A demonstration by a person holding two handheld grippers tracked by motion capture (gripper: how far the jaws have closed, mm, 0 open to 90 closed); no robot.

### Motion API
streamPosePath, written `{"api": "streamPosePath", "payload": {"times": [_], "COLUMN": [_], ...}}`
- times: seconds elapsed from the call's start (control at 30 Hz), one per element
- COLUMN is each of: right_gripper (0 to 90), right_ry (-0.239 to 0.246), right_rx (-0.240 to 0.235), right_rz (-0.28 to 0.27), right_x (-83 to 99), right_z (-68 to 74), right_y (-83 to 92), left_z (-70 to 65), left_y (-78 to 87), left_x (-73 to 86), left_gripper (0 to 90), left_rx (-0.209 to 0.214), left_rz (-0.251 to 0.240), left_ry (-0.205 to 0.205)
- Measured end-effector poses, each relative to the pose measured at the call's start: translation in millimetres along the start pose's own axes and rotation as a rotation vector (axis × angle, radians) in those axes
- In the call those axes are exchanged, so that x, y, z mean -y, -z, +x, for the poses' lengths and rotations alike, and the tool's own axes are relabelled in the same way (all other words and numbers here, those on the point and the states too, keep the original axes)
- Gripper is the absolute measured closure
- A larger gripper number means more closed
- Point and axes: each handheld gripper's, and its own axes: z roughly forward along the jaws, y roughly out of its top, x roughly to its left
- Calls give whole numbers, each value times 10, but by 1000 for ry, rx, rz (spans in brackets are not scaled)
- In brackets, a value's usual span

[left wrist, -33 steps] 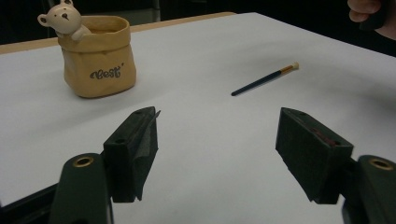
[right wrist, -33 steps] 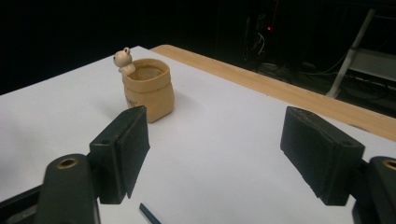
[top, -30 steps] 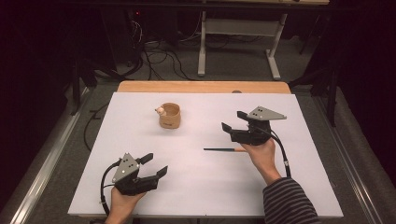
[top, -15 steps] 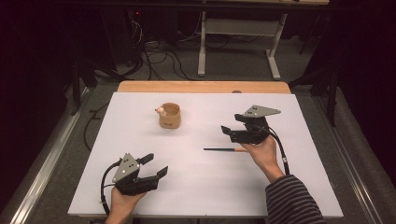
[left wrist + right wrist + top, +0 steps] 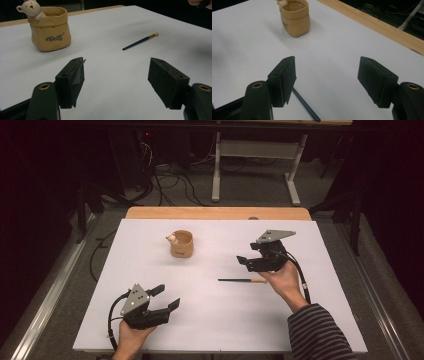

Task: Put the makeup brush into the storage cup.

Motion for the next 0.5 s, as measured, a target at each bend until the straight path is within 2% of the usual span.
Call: {"api": "streamPosePath", "payload": {"times": [0.1, 0.5], "right_gripper": [328, 330], "right_ry": [8, 42], "right_rx": [-7, -28], "right_rz": [32, 92], "right_x": [-13, -38], "right_z": [4, 35], "right_y": [-21, -82], "left_z": [0, -1], "left_y": [0, 2], "left_x": [0, 1], "left_gripper": [298, 299], "left_rx": [0, 6], "left_rz": [0, -4], "left_ry": [0, 7]}}
